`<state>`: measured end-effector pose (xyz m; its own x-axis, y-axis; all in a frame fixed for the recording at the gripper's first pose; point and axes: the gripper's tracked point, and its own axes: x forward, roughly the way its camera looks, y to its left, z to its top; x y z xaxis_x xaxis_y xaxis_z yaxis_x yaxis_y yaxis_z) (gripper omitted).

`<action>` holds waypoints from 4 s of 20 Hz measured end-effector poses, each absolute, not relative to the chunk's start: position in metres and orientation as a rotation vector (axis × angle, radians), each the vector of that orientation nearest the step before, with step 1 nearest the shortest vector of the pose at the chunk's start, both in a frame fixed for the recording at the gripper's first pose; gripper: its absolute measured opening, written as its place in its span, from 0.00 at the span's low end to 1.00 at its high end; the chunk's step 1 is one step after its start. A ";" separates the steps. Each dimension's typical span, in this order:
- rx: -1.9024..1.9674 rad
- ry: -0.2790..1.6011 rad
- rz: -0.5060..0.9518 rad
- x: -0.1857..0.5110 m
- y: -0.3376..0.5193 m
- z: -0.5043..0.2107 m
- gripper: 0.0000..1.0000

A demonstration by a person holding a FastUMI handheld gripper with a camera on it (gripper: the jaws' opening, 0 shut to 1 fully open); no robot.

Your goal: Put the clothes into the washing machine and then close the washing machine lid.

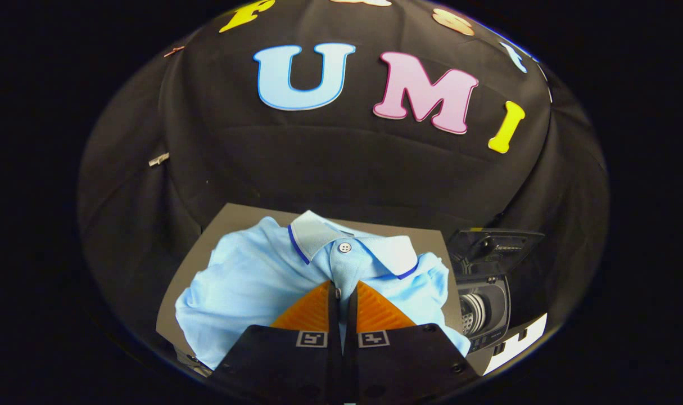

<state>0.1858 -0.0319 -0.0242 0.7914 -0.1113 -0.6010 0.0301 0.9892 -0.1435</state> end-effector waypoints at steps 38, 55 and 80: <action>-0.249 0.507 -0.070 0.146 -0.379 0.005 0.05; -0.188 0.686 -0.099 0.167 -0.442 -0.200 0.05; -0.072 1.029 -0.142 0.133 -0.443 -0.355 0.28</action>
<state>0.1327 -0.4433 -0.3551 0.5078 -0.1518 -0.8480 0.0845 0.9884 -0.1263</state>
